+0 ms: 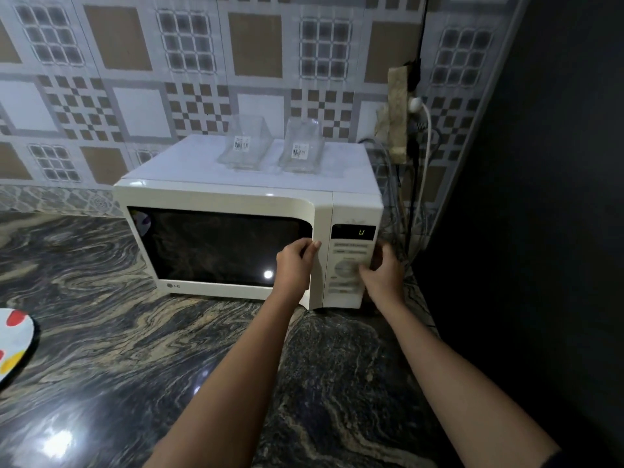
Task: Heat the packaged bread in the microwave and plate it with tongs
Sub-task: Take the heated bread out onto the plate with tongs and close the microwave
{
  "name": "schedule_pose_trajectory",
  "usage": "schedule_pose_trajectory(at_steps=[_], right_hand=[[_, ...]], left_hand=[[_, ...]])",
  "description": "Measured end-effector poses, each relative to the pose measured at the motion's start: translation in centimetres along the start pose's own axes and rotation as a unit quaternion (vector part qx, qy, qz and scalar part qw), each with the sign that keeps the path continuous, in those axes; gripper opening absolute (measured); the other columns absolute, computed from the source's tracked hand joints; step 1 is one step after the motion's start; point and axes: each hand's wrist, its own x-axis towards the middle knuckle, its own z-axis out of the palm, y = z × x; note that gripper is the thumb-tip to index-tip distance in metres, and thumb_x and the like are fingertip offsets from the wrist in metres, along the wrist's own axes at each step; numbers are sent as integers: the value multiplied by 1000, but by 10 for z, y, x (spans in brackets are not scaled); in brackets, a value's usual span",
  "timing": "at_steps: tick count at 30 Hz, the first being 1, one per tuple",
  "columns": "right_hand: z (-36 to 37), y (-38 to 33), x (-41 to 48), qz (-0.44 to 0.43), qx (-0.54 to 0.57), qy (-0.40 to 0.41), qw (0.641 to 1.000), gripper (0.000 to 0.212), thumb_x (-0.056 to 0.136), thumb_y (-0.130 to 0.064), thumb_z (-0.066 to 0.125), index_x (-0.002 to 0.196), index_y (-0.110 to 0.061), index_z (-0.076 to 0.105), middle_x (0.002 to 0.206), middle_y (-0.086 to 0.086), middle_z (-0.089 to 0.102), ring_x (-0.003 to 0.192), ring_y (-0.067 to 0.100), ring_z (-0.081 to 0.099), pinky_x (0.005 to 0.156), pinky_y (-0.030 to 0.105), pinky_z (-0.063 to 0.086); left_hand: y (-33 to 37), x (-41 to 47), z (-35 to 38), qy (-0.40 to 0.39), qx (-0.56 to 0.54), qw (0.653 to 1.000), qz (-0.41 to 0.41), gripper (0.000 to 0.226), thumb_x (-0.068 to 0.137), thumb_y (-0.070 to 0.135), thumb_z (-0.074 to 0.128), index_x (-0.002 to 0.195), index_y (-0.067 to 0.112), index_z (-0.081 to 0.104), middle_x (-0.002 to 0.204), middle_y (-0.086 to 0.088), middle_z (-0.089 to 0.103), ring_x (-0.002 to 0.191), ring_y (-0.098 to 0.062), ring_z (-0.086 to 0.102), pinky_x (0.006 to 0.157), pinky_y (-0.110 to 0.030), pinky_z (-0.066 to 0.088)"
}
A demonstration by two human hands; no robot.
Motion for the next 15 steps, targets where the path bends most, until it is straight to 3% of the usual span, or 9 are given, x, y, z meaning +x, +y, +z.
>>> schedule_pose_trajectory(at_steps=[4,7,15], right_hand=[[-20,-47,8,-161,-5,44,986,62,87,-2,59,143,-8,34,143,11,45,132,23,43,106,28,36],[-23,-68,17,-254,-94,12,963,57,88,3,53,142,-8,39,150,10,35,140,21,30,112,21,20],[-23,-73,30,-219,-119,-37,968,51,87,8,56,135,-5,48,147,10,42,140,18,32,112,18,17]], left_hand=[[2,-3,0,4,-1,1000,-5,28,95,25,51,76,7,61,64,-10,51,56,-16,42,38,-11,31],[2,-4,0,13,6,1000,-10,33,95,27,52,75,2,61,63,-9,50,59,-16,40,46,-20,29],[2,-6,2,50,13,999,-5,31,93,27,54,73,8,67,56,-5,51,53,-13,39,44,-14,31]])
